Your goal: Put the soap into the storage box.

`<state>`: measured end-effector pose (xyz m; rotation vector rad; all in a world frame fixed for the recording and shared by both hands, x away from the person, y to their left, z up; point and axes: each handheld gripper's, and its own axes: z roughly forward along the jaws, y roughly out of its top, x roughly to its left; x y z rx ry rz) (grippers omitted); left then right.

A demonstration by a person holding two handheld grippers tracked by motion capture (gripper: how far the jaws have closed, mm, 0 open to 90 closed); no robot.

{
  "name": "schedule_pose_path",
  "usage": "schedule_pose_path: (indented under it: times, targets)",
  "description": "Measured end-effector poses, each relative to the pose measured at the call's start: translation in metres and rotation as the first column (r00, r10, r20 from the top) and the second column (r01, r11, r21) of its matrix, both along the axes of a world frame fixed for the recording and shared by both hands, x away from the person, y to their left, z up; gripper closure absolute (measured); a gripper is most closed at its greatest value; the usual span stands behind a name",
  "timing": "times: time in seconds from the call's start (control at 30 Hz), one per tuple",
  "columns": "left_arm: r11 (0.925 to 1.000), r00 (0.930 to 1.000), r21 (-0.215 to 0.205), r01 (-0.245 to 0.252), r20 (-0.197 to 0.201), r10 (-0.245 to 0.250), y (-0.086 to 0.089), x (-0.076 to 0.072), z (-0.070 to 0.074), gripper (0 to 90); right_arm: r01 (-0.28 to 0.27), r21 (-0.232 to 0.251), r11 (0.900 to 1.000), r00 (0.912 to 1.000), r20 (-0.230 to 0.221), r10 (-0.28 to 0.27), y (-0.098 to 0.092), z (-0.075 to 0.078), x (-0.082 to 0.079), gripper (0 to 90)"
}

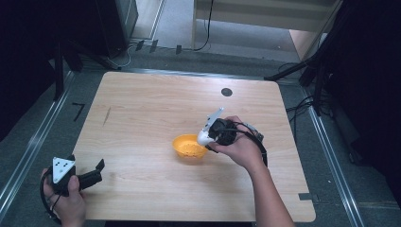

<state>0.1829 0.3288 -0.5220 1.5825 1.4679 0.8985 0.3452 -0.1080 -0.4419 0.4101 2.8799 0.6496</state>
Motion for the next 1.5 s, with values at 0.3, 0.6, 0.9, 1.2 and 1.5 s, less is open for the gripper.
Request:
schedule_pose_path:
  times: [0.3,0.6,0.9,1.2,1.5]
  targets:
    - [1.0,1.0,-0.003,-0.001,0.0,0.001,0.0,0.0,0.0,0.0,-0.032,-0.005,0.999,0.9995,-0.002,0.032,0.016,0.002,0.002,50.9]
    - [1.0,1.0,-0.007,-0.001,0.0,0.001,0.001,0.0,0.0,0.0,-0.051,-0.007,0.999,0.9987,-0.001,0.051,0.028,0.004,0.004,50.9]
    - [1.0,1.0,-0.008,-0.002,0.0,0.002,0.001,0.0,0.0,0.0,-0.08,-0.016,0.997,0.9968,-0.003,0.08,0.043,0.003,0.005,50.9]
    - [0.9999,1.0,-0.014,-0.003,0.006,0.003,0.001,0.0,0.0,0.0,-0.107,-0.028,0.994,0.9943,-0.009,0.107,0.057,-0.002,0.008,50.9]
    - [0.9999,1.0,-0.015,-0.002,0.004,0.002,0.001,0.0,0.0,0.0,-0.119,-0.047,0.992,0.9927,-0.022,0.118,0.062,-0.008,0.009,50.9]
